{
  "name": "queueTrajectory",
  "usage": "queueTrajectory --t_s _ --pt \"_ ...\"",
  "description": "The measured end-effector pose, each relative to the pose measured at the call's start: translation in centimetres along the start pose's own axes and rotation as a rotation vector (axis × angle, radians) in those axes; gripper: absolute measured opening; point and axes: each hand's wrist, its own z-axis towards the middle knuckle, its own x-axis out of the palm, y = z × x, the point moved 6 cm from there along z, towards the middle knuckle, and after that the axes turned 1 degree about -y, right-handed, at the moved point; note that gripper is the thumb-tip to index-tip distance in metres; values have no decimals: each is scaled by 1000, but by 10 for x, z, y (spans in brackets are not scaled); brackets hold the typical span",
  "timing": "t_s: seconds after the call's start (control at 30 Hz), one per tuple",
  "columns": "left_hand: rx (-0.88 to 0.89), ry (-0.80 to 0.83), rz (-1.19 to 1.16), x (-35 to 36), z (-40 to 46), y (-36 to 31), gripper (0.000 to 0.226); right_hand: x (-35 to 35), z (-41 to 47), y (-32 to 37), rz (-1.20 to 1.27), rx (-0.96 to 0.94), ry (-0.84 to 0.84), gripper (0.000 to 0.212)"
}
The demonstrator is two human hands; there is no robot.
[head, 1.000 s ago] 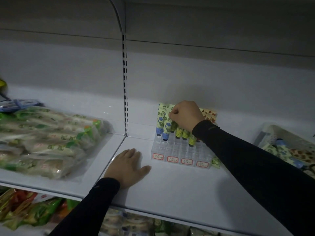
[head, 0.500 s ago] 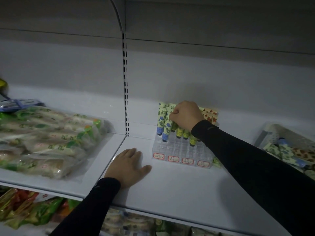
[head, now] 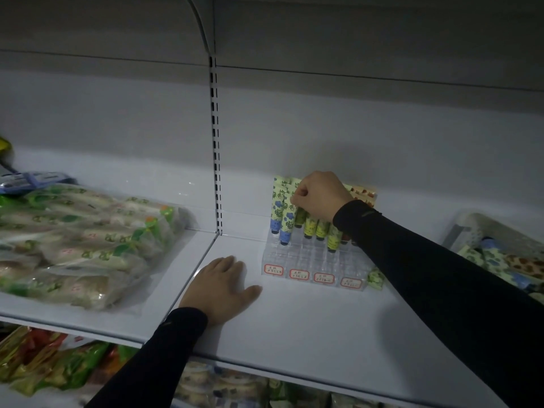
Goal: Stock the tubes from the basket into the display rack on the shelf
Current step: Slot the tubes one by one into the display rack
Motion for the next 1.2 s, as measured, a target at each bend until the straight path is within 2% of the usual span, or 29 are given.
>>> queueTrajectory --t_s 0.2,0.73,0.9,1.03,1.2 --pt "-11 6 -11 -3 -2 -2 92 0 1 -4 0 28 15 36" --pt "-8 -5 -20 -1 -1 -1 85 4 1 -4 82 56 27 28" --pt "-24 16 -40 -4 -2 -2 80 6 -1 -5 95 63 46 36" --pt "-35 26 -49 -4 -3 -1 68 -6 -6 -7 150 68 -23 53" --pt "-59 29 -77 -7 -5 -2 59 -25 -24 -15 150 64 -82 50"
